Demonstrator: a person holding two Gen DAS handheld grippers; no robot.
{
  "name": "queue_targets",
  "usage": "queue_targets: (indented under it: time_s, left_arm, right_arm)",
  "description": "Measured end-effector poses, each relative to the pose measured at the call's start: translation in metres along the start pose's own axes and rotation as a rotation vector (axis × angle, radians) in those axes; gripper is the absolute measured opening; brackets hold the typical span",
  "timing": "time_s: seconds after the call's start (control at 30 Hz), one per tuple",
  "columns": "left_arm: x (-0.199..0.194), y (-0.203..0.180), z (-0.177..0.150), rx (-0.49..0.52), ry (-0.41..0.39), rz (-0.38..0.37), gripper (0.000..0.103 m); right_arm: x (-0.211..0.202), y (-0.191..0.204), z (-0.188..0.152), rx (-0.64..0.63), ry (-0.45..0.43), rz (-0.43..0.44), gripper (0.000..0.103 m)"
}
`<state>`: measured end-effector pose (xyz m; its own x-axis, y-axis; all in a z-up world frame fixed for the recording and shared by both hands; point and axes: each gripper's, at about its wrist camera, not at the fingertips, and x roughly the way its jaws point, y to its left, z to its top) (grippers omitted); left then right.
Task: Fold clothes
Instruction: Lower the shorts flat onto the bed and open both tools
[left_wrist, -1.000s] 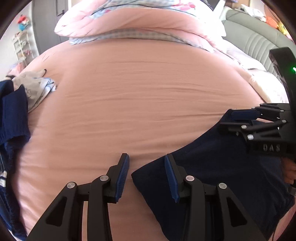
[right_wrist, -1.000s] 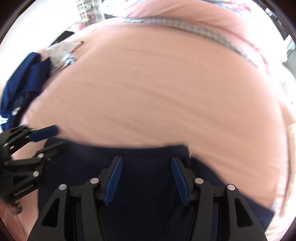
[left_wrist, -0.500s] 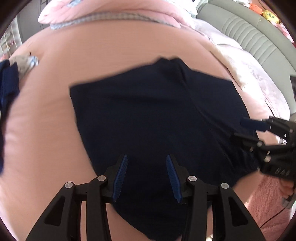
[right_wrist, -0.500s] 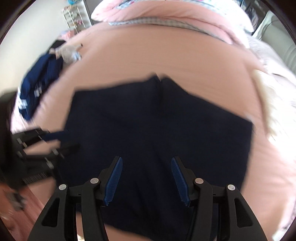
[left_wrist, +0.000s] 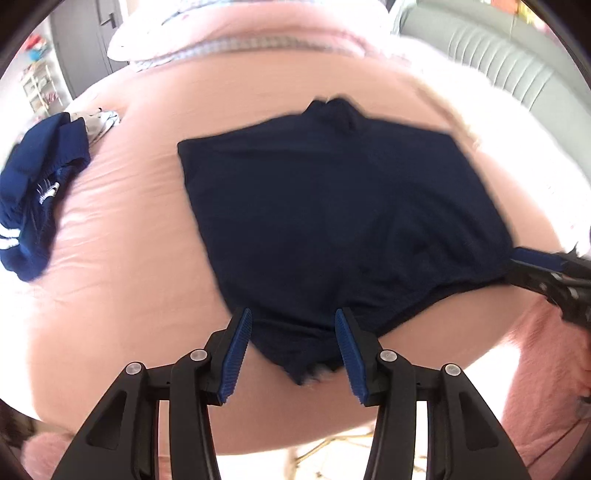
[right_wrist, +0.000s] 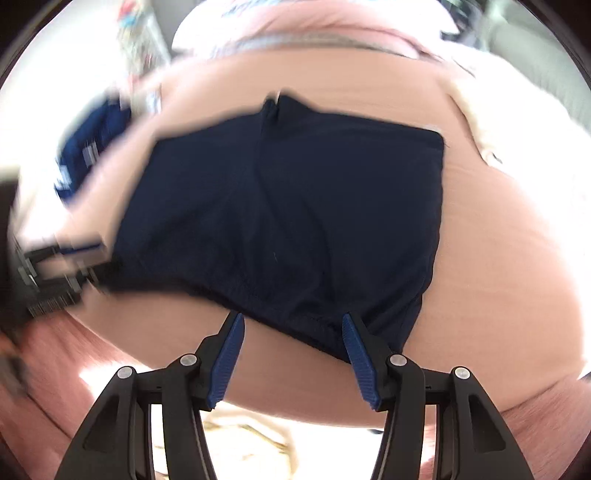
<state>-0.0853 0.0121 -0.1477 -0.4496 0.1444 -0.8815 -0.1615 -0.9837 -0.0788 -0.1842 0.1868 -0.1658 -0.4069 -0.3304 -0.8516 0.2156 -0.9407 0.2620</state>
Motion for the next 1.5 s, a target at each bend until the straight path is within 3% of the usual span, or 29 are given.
queue_targets:
  time_s: [0.07, 0.13, 0.27, 0.37, 0.5, 0.6, 0.7, 0.77, 0.87, 0.93, 1.1, 1.17, 1.33, 1.5]
  left_arm:
    - [0.003, -0.002, -0.003, -0.015, -0.01, -0.042, 0.045]
    - [0.017, -0.005, -0.008, -0.011, 0.038, -0.02, 0.045]
    - [0.022, -0.004, -0.012, 0.002, 0.066, -0.007, 0.048]
    - [0.024, 0.001, -0.01, 0.017, 0.09, -0.004, 0.056]
    - [0.022, 0.008, -0.007, 0.012, 0.087, -0.015, 0.058]
    - [0.011, 0.016, -0.003, -0.04, 0.023, -0.045, 0.058]
    - [0.004, 0.029, 0.0, -0.12, -0.041, -0.094, 0.058]
    - [0.005, 0.034, 0.001, -0.159, -0.061, -0.115, 0.058]
    - [0.012, 0.036, 0.004, -0.17, -0.055, -0.107, 0.058]
    - [0.017, 0.032, 0.008, -0.161, -0.044, -0.094, 0.058]
    - [0.029, 0.024, 0.017, -0.139, -0.016, -0.062, 0.058]
    - [0.034, 0.021, 0.021, -0.131, -0.005, -0.05, 0.058]
    - [0.046, 0.013, 0.03, -0.11, 0.02, -0.019, 0.058]
    - [0.026, 0.005, 0.013, -0.117, -0.099, -0.028, 0.058]
  right_arm:
    - [0.002, -0.004, 0.009, 0.058, -0.022, 0.025, 0.055]
    - [0.01, -0.003, 0.014, 0.061, -0.011, 0.013, 0.055]
    - [0.036, -0.001, 0.008, -0.011, 0.064, -0.172, 0.055]
    - [0.03, -0.006, 0.0, -0.03, 0.023, -0.142, 0.055]
    - [0.015, -0.011, -0.004, -0.074, -0.017, -0.157, 0.055]
    - [-0.007, -0.025, -0.01, 0.054, -0.077, -0.085, 0.055]
    - [-0.011, -0.046, -0.009, 0.186, -0.1, -0.075, 0.055]
    - [-0.005, -0.058, -0.011, 0.252, -0.08, -0.074, 0.055]
    - [0.005, -0.063, -0.013, 0.295, -0.044, 0.007, 0.055]
    - [0.009, -0.053, -0.011, 0.245, -0.035, -0.018, 0.055]
    - [0.021, -0.015, -0.013, 0.015, 0.027, -0.213, 0.055]
    - [0.019, -0.01, -0.018, -0.006, 0.047, -0.254, 0.055]
    - [0.007, -0.019, -0.027, 0.087, 0.036, -0.25, 0.055]
    - [-0.006, -0.018, -0.023, 0.132, -0.07, -0.13, 0.055]
